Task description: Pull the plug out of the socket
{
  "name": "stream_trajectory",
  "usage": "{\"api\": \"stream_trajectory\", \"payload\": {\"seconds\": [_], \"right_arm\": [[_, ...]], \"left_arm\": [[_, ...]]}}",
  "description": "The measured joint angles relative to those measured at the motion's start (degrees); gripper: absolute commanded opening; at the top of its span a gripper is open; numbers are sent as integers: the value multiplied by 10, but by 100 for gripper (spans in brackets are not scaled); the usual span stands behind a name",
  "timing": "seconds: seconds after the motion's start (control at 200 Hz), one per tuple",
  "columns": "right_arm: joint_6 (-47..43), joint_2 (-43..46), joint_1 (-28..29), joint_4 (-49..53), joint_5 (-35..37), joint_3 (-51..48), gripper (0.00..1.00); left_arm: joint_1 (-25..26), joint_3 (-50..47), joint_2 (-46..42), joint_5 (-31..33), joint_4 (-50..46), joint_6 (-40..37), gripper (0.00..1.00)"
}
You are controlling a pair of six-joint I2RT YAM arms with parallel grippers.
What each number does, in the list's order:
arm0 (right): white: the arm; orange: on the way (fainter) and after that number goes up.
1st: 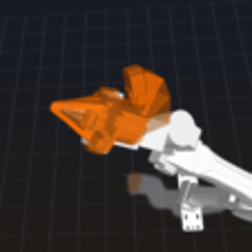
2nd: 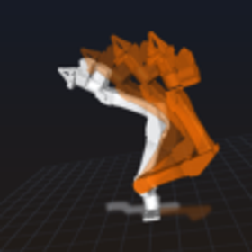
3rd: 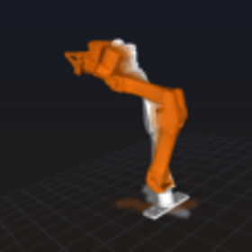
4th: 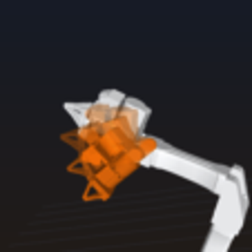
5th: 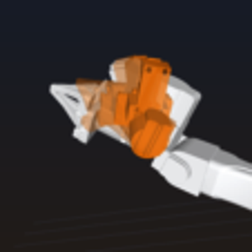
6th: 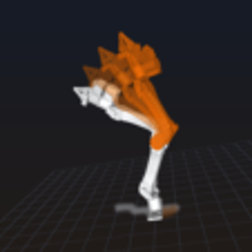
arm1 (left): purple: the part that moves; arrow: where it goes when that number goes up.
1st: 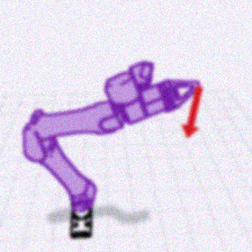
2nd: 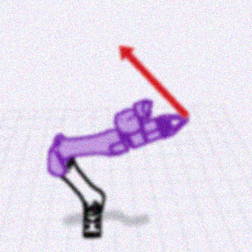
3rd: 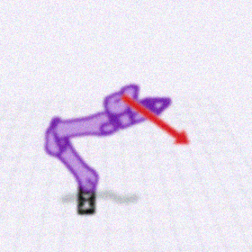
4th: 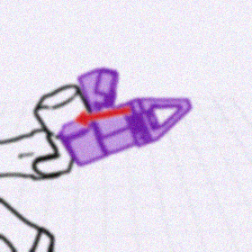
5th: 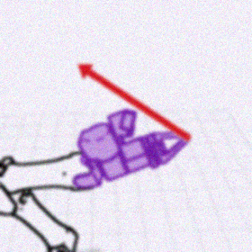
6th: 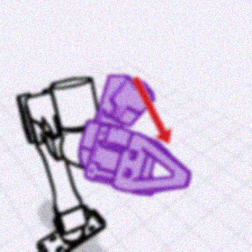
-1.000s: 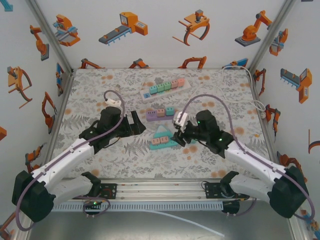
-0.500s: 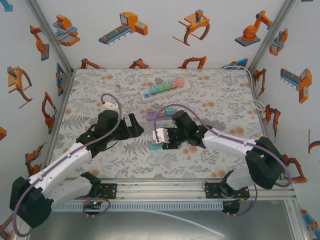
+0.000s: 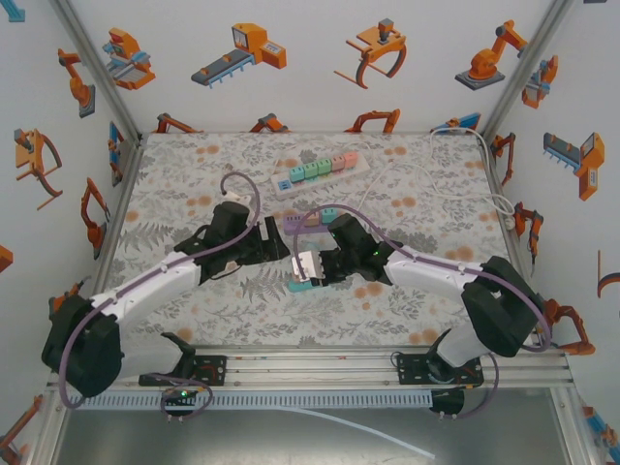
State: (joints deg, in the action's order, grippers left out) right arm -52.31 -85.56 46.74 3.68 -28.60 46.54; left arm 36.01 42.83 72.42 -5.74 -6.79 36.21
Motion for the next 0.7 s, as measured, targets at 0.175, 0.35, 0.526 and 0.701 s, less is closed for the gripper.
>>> {"api": "stream_trajectory", "payload": {"seconds": [0.175,0.35,0.526,0.701], "right_arm": [[-2,0,0,1,-2,0,26],[-2,0,0,1,-4,0,25],[0,0,0,1,-4,0,24],[4,0,0,-1,-3,0,24]], "left_arm": [[14,36,87,-54,58,-8,69],[38,48,153,-73,106,-10,67],[41,48,196,-75,120,-11,63],[49,47,215,-76,119,-13,57]]}}
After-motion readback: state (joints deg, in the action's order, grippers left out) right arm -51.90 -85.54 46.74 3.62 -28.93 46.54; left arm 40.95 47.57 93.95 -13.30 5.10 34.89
